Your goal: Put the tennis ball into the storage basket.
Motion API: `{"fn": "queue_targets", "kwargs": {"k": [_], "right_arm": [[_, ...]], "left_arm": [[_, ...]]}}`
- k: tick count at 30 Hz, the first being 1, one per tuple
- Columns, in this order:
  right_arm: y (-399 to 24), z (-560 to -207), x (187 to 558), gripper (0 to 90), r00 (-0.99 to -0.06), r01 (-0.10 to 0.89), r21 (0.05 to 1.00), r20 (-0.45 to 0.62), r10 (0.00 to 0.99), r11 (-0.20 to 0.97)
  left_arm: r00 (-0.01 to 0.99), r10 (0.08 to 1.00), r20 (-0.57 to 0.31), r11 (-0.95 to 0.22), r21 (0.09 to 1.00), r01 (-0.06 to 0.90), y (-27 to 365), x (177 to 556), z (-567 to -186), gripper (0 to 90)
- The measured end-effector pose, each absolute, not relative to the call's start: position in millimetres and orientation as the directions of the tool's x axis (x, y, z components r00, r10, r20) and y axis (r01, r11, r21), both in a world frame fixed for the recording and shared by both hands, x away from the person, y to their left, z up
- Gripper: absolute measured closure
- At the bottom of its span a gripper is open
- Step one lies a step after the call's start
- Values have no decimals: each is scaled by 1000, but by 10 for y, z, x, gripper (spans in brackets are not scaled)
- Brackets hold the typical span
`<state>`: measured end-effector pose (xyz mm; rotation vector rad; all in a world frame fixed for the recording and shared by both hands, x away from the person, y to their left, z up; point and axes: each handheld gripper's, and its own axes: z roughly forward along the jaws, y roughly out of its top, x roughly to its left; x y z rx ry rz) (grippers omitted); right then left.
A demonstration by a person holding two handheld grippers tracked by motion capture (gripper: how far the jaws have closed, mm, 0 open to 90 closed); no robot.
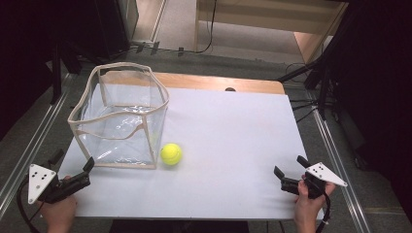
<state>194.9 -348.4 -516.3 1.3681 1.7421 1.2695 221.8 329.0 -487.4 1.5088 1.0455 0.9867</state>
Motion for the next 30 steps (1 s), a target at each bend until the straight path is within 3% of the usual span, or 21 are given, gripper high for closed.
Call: {"fn": "queue_targets", "kwargs": {"k": [13, 30], "right_arm": [[-3452, -5078, 1924, 0, -301, 387, 922, 94, 949, 32], [-3174, -4874, 2033, 0, -392, 408, 908, 76, 917, 99]], "left_arm": [[290, 955, 69, -110, 985, 130, 3288, 2208, -4875, 69], [288, 954, 82, -123, 984, 129, 3278, 2211, -4876, 69]]}}
